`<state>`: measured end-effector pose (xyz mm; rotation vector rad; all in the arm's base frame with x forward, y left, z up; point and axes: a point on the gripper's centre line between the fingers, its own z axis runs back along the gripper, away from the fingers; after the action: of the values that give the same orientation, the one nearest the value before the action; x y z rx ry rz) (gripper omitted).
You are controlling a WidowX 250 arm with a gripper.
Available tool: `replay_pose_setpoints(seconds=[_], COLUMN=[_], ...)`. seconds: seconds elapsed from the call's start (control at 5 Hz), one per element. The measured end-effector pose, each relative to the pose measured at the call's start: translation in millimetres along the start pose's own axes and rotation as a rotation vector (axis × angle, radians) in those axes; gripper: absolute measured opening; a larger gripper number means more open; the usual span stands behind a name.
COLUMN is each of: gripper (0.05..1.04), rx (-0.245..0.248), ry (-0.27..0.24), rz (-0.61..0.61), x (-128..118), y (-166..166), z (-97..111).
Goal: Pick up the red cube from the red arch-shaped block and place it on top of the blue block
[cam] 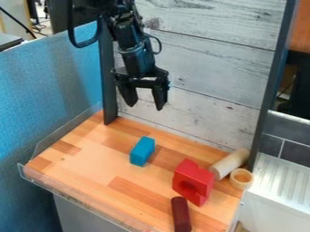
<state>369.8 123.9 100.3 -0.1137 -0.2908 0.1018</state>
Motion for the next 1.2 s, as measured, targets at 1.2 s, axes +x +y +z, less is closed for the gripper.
replay_pose_setpoints(seconds=[1.2], gripper=[1.0], rx=[0.204], ry=[0.066], rz=[0.487], x=[-9.9], y=[-91.4], z=[-72.7])
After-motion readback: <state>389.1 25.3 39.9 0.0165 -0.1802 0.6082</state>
